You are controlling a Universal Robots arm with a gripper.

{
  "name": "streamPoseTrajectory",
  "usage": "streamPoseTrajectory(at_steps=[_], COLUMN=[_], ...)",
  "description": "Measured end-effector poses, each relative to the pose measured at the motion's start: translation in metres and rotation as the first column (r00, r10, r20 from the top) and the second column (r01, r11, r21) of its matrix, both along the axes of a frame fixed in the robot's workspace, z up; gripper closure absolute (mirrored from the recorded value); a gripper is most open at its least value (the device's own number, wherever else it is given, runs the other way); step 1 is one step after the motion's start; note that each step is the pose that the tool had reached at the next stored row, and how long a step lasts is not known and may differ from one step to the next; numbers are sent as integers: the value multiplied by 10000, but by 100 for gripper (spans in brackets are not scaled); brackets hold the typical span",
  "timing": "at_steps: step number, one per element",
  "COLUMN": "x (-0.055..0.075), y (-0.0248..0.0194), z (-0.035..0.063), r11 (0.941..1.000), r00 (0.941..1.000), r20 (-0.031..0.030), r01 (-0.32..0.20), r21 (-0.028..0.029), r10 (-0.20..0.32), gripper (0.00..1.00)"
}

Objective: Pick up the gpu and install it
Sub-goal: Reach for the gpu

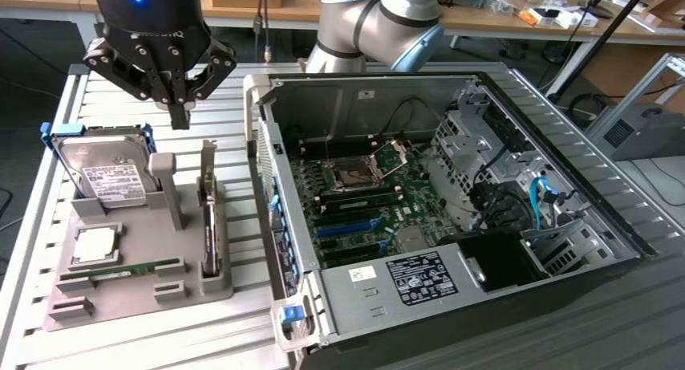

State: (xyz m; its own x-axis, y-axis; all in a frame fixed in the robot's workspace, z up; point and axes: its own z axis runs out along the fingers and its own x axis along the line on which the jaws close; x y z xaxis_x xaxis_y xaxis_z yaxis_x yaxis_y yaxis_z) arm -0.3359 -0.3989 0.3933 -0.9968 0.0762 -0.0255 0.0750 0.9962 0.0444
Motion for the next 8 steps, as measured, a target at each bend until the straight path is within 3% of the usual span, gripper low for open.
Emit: streamPoseTrajectory(at_steps=[8], x=[-99], y=[0], z=[0], r11=[10000], r00=[10000], r20=[3], r01=[0], r21=[0], r10=[0], gripper=[89])
